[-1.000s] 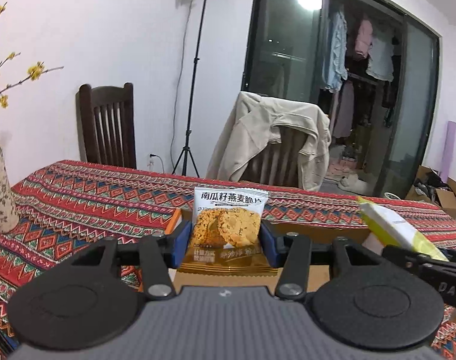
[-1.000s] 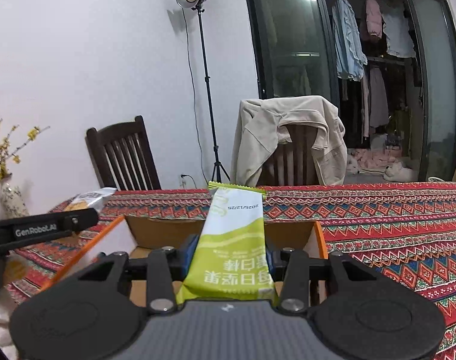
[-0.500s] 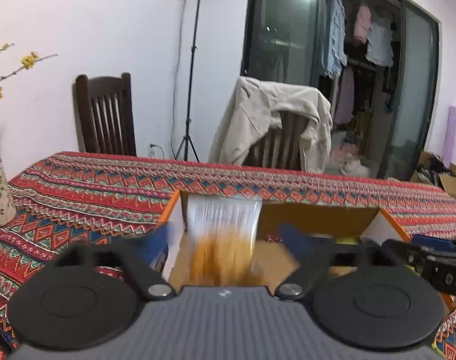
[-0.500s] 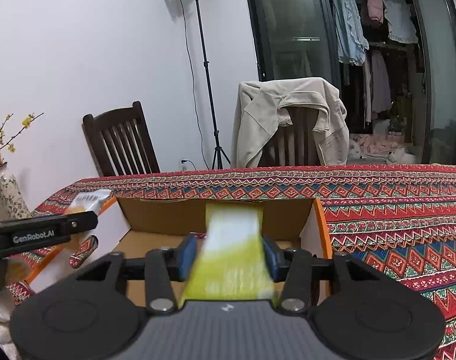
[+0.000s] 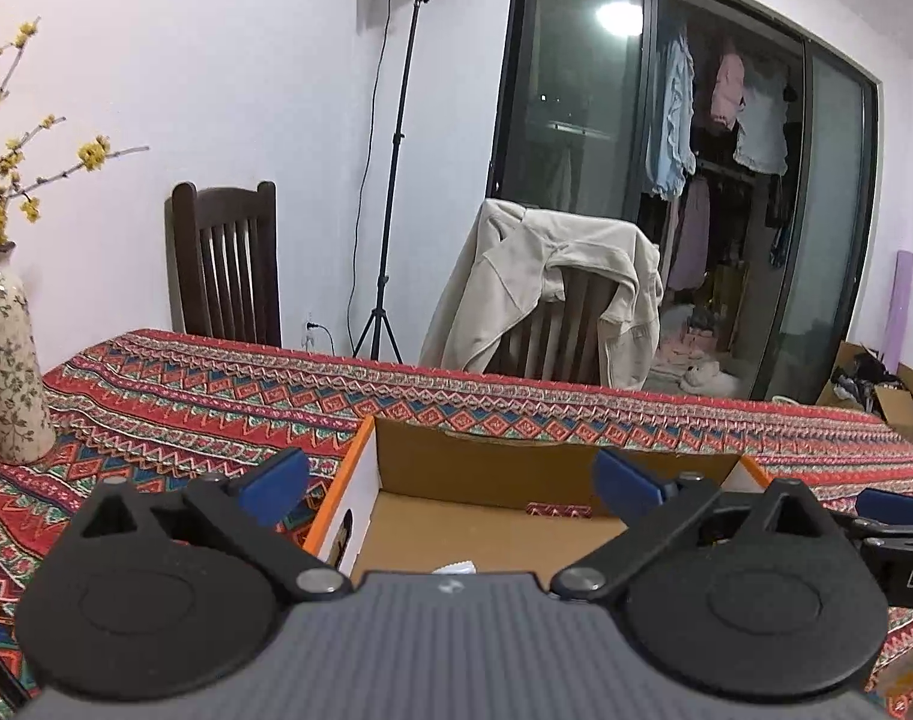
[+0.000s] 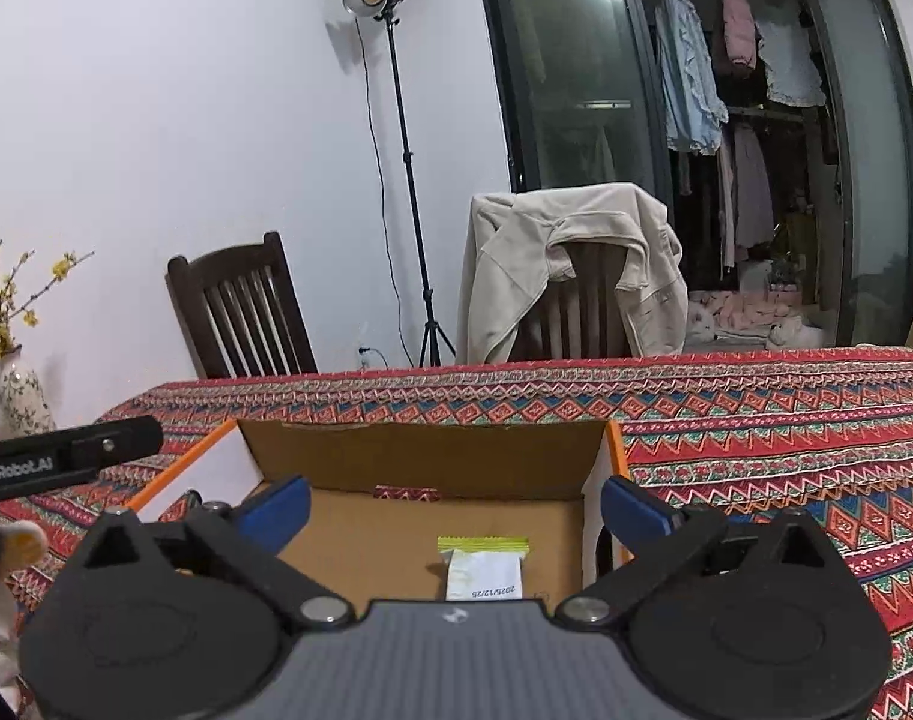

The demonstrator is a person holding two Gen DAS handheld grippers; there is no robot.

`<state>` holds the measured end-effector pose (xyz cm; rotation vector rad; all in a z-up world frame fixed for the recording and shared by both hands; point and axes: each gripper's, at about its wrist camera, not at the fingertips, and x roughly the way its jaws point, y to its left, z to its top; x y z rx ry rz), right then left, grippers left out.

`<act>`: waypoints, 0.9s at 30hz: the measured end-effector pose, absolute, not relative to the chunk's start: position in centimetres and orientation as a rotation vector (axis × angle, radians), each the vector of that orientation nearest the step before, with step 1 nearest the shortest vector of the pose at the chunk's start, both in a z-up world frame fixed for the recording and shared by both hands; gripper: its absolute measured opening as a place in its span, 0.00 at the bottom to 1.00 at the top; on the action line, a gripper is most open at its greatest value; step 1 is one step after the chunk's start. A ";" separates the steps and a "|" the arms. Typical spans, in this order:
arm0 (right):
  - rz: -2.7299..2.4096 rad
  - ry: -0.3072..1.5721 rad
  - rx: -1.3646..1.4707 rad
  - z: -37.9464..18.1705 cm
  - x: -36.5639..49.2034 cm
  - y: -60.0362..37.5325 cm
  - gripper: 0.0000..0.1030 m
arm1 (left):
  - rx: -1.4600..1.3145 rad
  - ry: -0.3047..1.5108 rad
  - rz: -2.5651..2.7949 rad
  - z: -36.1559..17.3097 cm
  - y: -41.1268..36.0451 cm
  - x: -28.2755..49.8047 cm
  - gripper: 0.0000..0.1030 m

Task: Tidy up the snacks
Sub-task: 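Move both grippers back toward the snack pile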

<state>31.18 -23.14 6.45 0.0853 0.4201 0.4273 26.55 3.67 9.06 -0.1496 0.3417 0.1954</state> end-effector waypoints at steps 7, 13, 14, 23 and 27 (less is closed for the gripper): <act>0.417 0.388 0.068 7.3 28.5 -23.8 1.00 | -0.154 0.311 0.164 10.7 3.1 23.2 1.00; 0.419 0.400 0.031 6.9 25.2 -24.4 1.00 | -0.138 0.327 0.140 10.0 3.1 20.0 1.00; 0.420 0.404 0.027 6.8 24.7 -24.4 1.00 | -0.138 0.334 0.140 9.8 3.1 19.5 1.00; 0.433 0.450 -0.002 4.8 19.6 -25.3 1.00 | -0.134 0.399 0.127 7.3 3.8 15.1 1.00; 0.437 0.466 -0.003 4.2 17.5 -25.8 1.00 | -0.133 0.416 0.117 6.4 3.8 13.3 1.00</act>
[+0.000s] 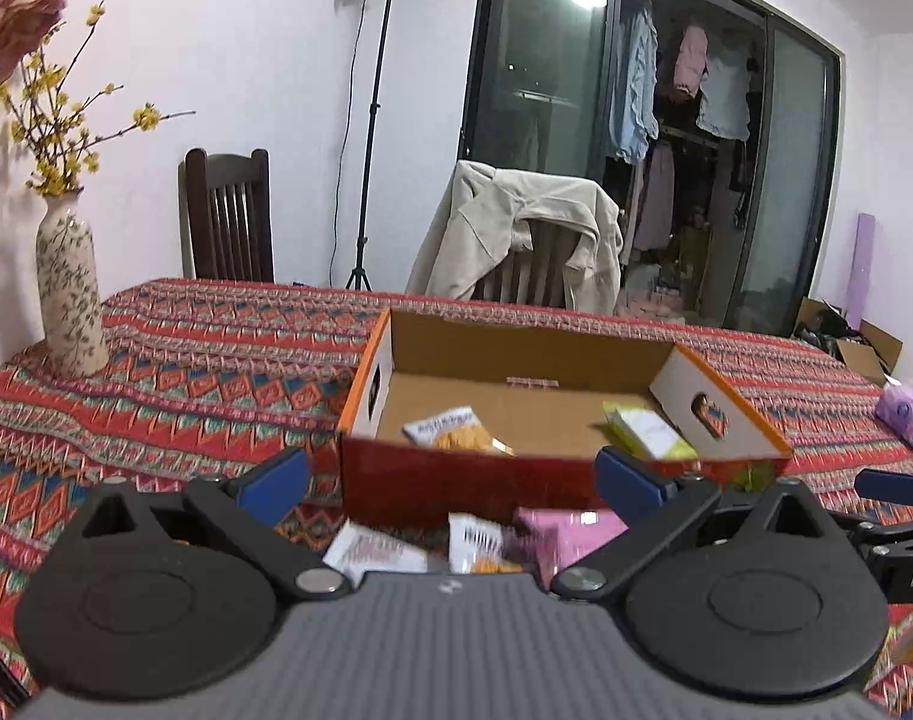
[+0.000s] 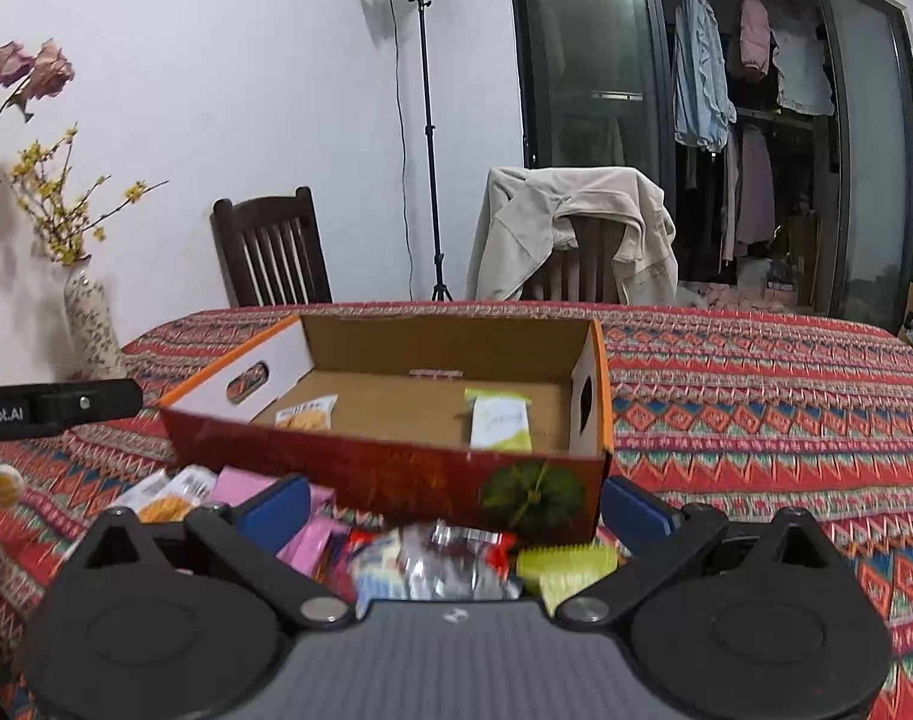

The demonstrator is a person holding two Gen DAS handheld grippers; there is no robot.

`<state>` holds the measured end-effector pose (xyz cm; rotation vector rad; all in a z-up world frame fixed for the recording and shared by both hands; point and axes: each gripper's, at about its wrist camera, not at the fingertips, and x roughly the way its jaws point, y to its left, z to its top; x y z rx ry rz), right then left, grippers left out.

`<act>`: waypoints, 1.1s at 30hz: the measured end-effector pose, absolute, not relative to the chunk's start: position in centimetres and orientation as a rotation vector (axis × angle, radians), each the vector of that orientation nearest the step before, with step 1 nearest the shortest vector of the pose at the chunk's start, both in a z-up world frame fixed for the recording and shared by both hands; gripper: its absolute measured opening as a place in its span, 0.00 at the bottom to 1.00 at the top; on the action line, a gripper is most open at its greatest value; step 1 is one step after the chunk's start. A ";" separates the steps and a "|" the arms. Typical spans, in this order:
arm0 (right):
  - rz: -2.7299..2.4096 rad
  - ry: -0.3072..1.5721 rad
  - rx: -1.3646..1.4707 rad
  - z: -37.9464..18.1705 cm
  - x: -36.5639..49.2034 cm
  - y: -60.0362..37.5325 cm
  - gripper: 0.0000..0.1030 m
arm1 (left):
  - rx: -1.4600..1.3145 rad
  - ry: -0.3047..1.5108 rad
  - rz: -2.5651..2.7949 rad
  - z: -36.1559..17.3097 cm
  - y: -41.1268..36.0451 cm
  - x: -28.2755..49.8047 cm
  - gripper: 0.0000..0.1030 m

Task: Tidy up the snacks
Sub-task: 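Move both grippers back toward the snack pile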

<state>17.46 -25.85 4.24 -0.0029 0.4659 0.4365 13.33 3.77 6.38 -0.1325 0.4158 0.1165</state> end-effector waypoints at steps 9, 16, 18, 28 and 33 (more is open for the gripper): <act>0.428 0.508 -0.007 2.8 14.2 -26.5 1.00 | -0.153 0.461 0.118 4.6 4.2 11.3 1.00; 0.416 0.539 0.002 2.0 13.2 -26.6 1.00 | -0.157 0.466 0.109 4.2 4.1 10.3 1.00; 0.416 0.543 0.005 1.7 12.9 -26.6 1.00 | -0.157 0.467 0.108 4.1 4.1 9.9 1.00; 0.415 0.569 0.016 0.8 12.6 -26.3 1.00 | -0.164 0.474 0.117 3.6 4.6 9.0 1.00; 0.422 0.552 0.007 1.5 13.7 -25.7 1.00 | -0.170 0.478 0.119 3.5 4.7 9.0 1.00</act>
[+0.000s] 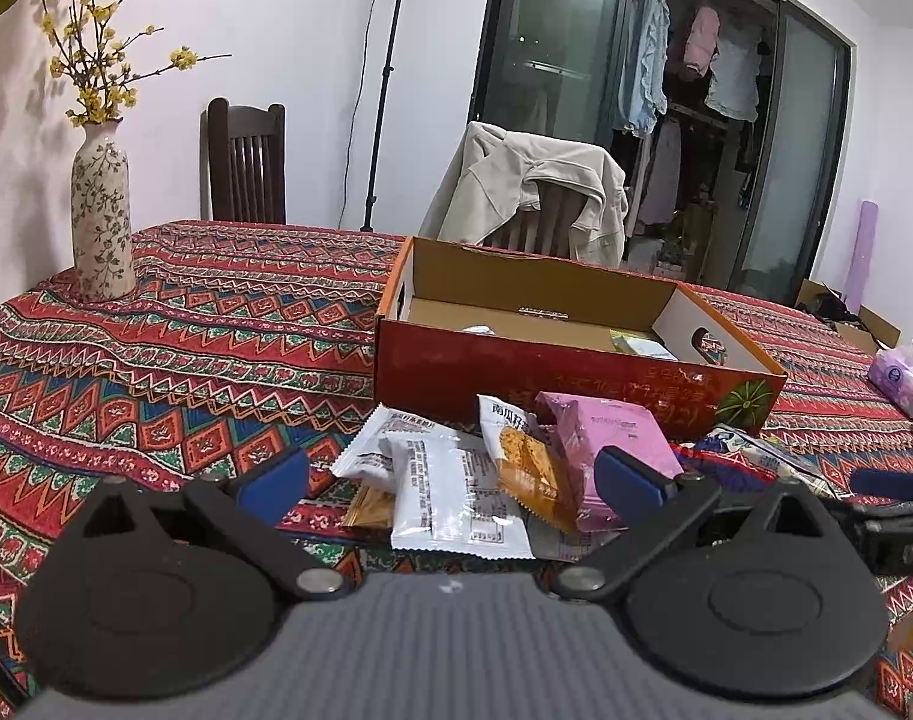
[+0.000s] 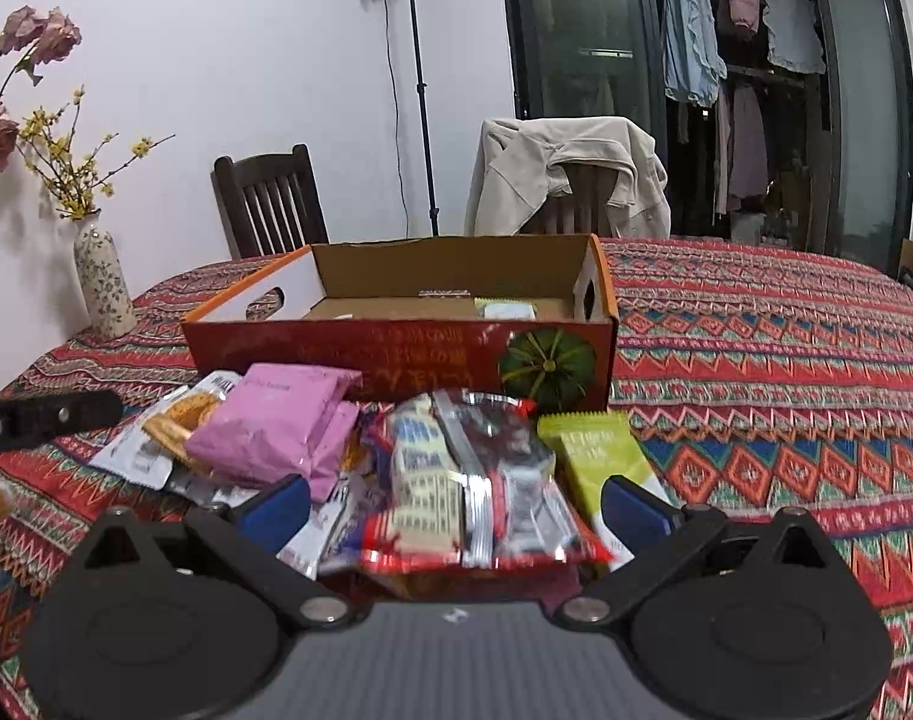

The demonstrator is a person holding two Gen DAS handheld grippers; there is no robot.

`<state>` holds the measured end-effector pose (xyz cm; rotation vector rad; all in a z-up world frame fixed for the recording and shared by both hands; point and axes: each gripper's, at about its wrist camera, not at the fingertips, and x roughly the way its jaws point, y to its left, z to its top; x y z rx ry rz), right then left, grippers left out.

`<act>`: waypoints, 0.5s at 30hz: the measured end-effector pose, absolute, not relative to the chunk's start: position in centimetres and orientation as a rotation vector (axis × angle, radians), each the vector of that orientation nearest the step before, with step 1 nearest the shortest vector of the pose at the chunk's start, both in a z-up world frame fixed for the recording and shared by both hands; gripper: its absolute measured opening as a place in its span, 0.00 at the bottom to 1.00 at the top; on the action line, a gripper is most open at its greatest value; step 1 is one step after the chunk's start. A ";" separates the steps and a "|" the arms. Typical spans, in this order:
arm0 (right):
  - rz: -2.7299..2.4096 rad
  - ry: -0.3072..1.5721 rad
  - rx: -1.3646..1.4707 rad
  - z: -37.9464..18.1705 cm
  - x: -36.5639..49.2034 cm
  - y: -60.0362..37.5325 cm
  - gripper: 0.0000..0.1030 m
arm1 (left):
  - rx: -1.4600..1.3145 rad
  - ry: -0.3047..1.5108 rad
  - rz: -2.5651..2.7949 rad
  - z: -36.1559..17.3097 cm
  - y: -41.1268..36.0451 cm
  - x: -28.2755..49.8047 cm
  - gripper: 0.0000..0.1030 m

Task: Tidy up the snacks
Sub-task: 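Move both grippers back toward the snack pile, then grasp the silver-wrapped snack with the right gripper while the left grasps a white packet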

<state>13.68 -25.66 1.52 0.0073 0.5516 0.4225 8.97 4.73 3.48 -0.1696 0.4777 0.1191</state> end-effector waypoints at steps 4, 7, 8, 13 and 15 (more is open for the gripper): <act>0.431 0.587 -0.004 1.4 15.9 -25.0 1.00 | -0.170 0.485 0.118 3.4 4.6 9.1 1.00; 0.438 0.640 0.002 0.9 17.8 -24.6 0.97 | -0.171 0.489 0.120 3.3 4.7 9.2 1.00; 0.442 0.654 0.007 0.7 18.2 -24.6 0.94 | -0.172 0.489 0.121 3.3 4.7 9.2 1.00; 0.452 0.670 -0.009 0.0 18.6 -24.1 0.69 | -0.175 0.496 0.128 3.1 4.9 9.4 1.00; 0.455 0.664 -0.018 -0.1 18.3 -24.1 0.66 | -0.175 0.499 0.128 3.1 4.9 9.5 1.00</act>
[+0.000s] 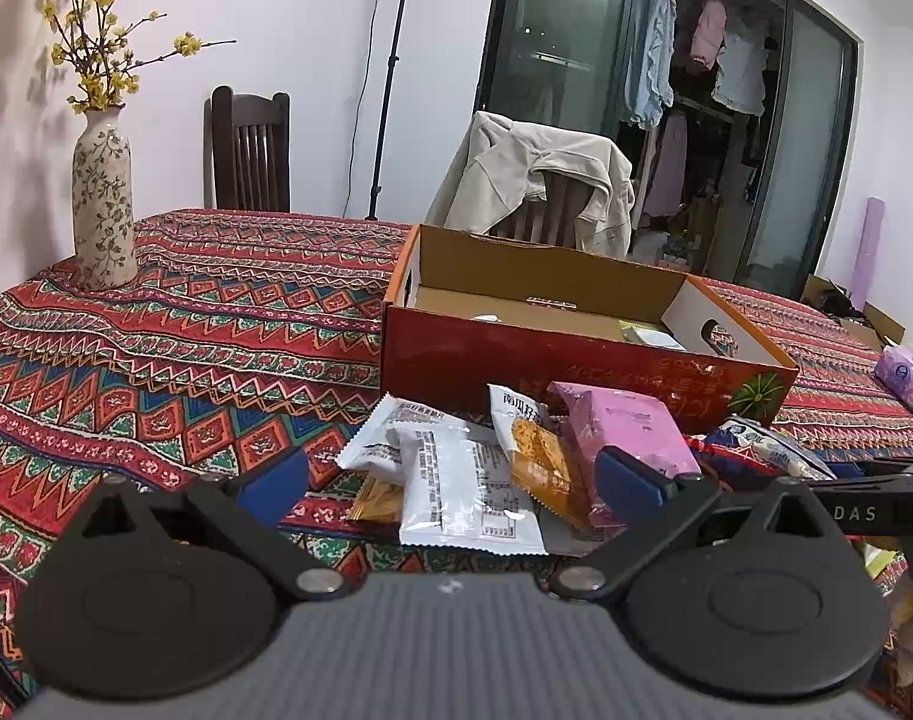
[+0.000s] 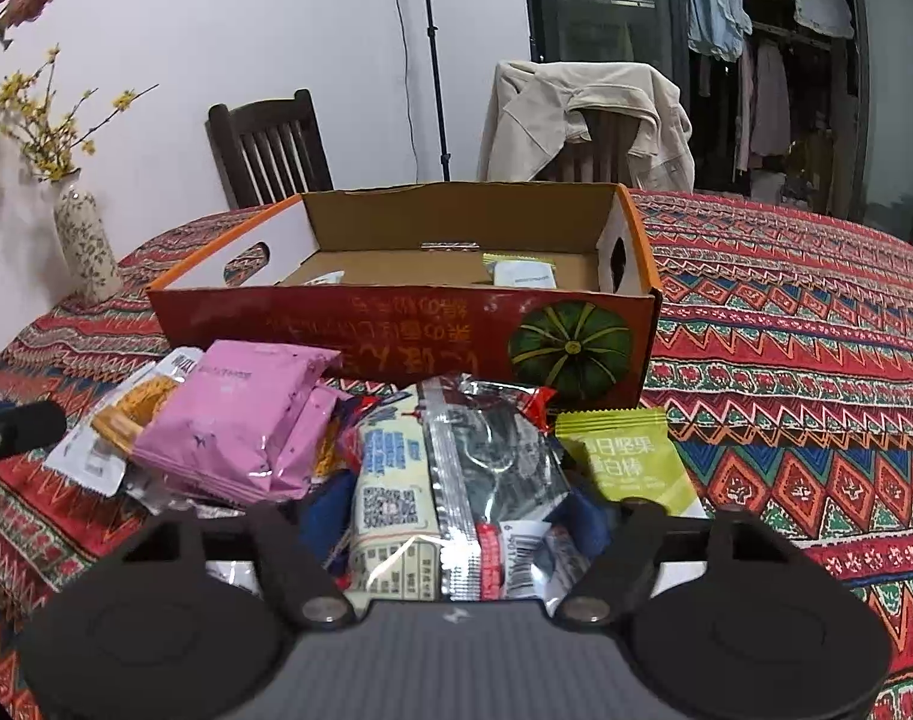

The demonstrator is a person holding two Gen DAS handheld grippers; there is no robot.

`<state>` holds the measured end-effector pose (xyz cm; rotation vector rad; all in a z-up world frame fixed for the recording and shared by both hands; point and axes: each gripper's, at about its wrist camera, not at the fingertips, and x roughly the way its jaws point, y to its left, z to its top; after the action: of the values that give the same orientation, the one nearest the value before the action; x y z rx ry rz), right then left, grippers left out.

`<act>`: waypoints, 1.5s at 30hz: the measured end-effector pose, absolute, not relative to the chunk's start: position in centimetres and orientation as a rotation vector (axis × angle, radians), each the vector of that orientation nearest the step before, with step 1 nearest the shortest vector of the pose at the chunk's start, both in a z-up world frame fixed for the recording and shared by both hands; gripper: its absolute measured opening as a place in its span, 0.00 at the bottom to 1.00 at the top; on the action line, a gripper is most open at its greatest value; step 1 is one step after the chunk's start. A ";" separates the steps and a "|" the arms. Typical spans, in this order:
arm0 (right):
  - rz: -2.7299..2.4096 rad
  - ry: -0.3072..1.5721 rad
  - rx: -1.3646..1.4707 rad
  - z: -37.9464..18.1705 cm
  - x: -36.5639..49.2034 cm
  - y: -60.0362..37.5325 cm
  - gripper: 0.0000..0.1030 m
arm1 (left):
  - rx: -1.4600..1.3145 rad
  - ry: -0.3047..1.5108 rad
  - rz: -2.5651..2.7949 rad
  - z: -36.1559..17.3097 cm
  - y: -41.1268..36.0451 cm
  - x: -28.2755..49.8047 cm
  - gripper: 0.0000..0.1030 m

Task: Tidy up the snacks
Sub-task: 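Grasp the silver-wrapped snack with the right gripper while the left grasps a white packet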

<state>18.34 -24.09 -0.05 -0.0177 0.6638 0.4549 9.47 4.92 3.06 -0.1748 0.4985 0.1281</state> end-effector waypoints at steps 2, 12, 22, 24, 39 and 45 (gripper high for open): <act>0.455 0.654 -0.015 0.0 18.0 -24.3 0.62 | -0.175 0.500 0.127 3.0 4.9 9.5 1.00; 0.427 0.540 0.034 1.1 16.4 -26.0 0.59 | -0.165 0.496 0.149 3.3 5.3 9.9 1.00; 0.399 0.502 0.054 1.2 16.1 -26.9 0.59 | -0.153 0.508 0.158 3.4 5.6 11.0 1.00; 0.397 0.505 0.054 1.1 16.2 -26.8 0.59 | -0.149 0.514 0.154 3.3 5.5 11.3 1.00; 0.382 0.494 0.062 0.6 16.1 -26.7 0.59 | -0.120 0.586 0.153 1.8 5.3 13.7 1.00; 0.371 0.492 0.072 0.5 16.2 -26.9 0.59 | -0.010 0.609 0.129 1.2 4.4 13.3 1.00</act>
<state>16.15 -26.95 0.47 0.0723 0.4918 0.3712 13.31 4.41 1.17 -0.0104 0.6092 0.1287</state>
